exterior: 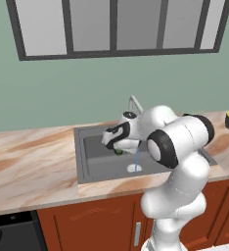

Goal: Turn on the sink faucet. Then move the avocado from the counter to the sink. Turn off the sink. Move the vegetable from the sink to the pot next to the stove. Finally move the pot to the front center burner.

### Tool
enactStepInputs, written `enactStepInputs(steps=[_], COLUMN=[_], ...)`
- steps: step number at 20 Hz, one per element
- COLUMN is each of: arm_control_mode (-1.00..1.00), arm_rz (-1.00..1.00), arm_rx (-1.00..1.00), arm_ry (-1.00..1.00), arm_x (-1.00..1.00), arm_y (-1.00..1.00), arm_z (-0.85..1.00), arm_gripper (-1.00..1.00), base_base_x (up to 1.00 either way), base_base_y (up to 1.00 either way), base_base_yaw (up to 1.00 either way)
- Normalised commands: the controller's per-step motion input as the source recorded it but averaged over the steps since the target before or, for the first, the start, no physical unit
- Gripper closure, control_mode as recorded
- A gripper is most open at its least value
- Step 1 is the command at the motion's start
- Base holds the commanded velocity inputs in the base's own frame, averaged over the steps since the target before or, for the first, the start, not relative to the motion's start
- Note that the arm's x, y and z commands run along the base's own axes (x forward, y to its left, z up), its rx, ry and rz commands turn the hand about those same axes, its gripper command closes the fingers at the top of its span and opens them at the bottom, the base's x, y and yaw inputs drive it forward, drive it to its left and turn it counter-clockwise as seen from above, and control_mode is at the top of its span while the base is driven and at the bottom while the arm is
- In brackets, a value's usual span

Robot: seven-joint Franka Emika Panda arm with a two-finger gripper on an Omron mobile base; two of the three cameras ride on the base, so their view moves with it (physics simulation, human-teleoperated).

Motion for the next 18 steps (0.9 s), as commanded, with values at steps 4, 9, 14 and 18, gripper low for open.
enactStepInputs(steps=[4, 9, 14, 18], arm_control_mode=[-1.0, -1.0, -1.0, -1.0], arm_rz=[-0.02, -0.04, -0.01, -0.05], arm_rx=[-0.11, -0.11, -0.06, 0.03], arm_ry=[0.03, 0.0, 0.0, 0.04], arm_x=[0.5, 0.37, 0.31, 0.17], arm_y=[0.02, 0.0, 0.0, 0.0], arm_z=[-0.49, -0.39, -0.37, -0.08], arm_gripper=[1.0, 1.0, 1.0, 1.0], base_base_x=[0.0, 0.0, 0.0, 0.0], base_base_y=[0.0, 0.0, 0.0, 0.0], base_base_yaw=[0.0, 0.0, 0.0, 0.0])
